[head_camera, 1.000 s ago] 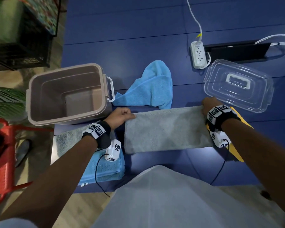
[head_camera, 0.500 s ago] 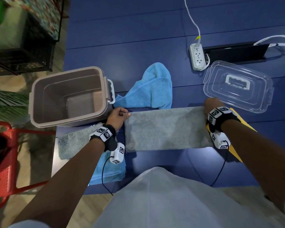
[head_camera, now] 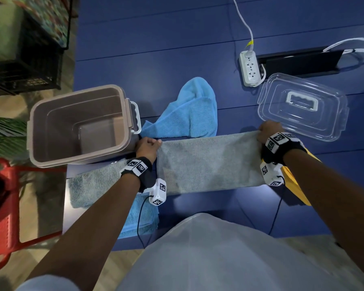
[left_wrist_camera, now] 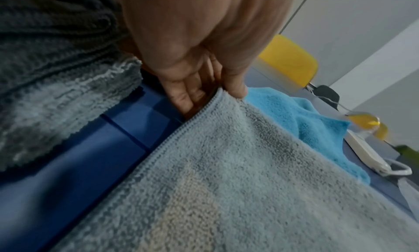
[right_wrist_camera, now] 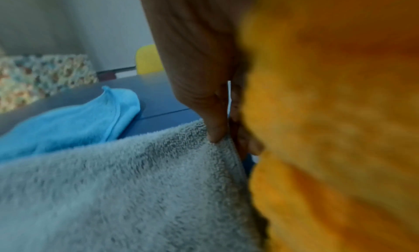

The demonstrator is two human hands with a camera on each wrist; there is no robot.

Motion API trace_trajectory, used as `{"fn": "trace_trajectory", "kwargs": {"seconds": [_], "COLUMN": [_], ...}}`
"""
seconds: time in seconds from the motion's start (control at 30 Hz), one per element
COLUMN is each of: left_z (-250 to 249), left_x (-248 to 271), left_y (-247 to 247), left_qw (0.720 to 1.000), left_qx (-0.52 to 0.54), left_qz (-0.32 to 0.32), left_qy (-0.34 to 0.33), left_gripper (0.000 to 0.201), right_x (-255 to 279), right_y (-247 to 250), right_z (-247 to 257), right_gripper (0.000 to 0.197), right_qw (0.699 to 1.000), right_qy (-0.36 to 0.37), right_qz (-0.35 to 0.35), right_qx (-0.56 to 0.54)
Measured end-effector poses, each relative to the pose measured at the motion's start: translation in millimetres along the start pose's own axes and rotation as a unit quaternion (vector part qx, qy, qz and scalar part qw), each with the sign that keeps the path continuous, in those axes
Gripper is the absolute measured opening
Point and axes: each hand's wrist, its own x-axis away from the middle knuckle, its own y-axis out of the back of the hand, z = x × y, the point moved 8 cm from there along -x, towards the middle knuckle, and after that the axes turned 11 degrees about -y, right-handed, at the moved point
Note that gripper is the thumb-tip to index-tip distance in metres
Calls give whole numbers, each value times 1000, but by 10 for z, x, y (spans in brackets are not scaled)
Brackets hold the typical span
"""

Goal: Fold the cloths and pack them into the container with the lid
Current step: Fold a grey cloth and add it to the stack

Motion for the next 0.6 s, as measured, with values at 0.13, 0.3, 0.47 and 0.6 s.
{"fn": "trace_trajectory", "kwargs": {"seconds": [0.13,0.3,0.47,0.6], "left_z": [-263,-837,-1263,-1482], "left_x": [104,465,879,1116], "left_y": [-24,-67,-207,-171], "left_qw": [998,988,974,968], "left_qx": [14,-12,1,42], "left_qz": [11,38,76,60], "left_qy": [-65,-151,-216,-238], "left_gripper": [12,15,13,16], "right_x": [149,874,1598,1882], "right_y": [93,243,213,243], "right_z": [97,566,1072,1223], "right_gripper": [26,7,15,12], "right_qw": [989,950,886,851], "right_qy": [3,101,184,210], "right_qz": [12,-4,43,46], "right_qx": [-145,-296,-424,-478]}}
